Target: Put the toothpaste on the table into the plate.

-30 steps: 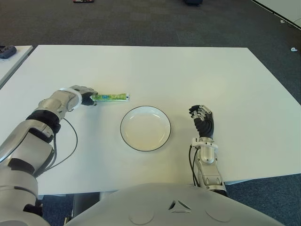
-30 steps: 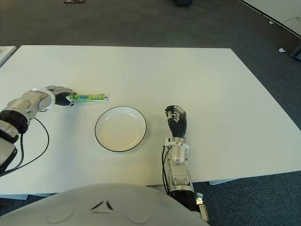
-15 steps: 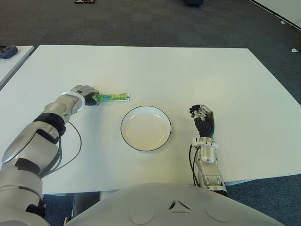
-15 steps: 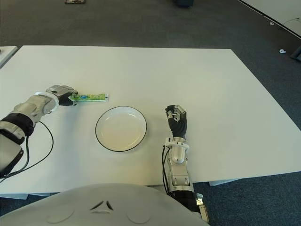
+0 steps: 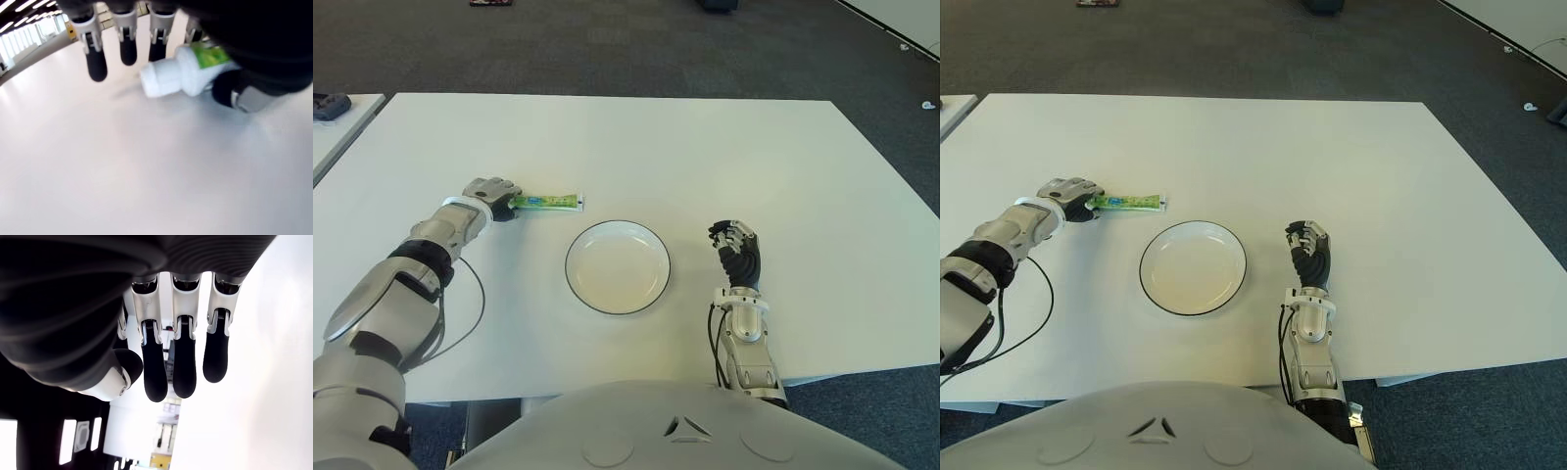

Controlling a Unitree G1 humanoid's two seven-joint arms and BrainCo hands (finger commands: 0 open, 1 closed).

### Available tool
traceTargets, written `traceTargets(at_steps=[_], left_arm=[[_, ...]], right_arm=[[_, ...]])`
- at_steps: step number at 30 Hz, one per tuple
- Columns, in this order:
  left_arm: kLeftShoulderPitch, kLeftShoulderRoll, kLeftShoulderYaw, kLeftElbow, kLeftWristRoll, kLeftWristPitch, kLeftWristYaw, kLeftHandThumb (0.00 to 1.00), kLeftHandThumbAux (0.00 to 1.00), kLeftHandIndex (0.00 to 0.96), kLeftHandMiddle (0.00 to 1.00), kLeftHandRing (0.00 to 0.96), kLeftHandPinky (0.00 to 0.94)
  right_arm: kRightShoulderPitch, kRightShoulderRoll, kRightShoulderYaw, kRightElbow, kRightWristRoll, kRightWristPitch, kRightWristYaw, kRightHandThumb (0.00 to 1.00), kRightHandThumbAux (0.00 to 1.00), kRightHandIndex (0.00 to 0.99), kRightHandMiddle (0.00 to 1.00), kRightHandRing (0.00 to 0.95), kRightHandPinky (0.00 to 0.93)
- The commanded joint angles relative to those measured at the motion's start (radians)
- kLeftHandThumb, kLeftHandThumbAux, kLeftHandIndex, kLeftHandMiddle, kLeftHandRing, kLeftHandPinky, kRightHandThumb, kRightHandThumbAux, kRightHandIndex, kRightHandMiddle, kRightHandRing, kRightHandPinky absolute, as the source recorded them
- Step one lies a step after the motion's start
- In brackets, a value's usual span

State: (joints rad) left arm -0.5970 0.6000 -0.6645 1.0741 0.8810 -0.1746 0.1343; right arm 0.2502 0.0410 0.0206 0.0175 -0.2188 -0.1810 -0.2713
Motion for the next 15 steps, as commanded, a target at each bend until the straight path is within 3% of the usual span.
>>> traceTargets(at_steps=[1,7,15], left_arm=[[0.058,-0.067,-0.002,0.01,-0.006,-0.027,0.111,0.695,0.636,0.41,0.603,0.604,0.606],[0.092,-0.084,0.017,0.02,-0.015,-0.051,0.286,0.709,0.696,0.434,0.744,0.748,0.782],[0.096,-0.098,0.036,0.055,-0.05,-0.093,0.339,0.707,0.709,0.438,0.817,0.817,0.841]], right_arm=[[0.006,0.004,-0.002,-0.005,0.0,0.018,0.0,0.702,0.733,0.426,0.488,0.464,0.483],[0.008,0.004,-0.004,-0.008,0.004,0.016,0.003,0.702,0.733,0.426,0.49,0.465,0.477],[0.012,0.005,-0.006,-0.011,0.008,0.007,0.002,0.703,0.733,0.427,0.497,0.472,0.49]])
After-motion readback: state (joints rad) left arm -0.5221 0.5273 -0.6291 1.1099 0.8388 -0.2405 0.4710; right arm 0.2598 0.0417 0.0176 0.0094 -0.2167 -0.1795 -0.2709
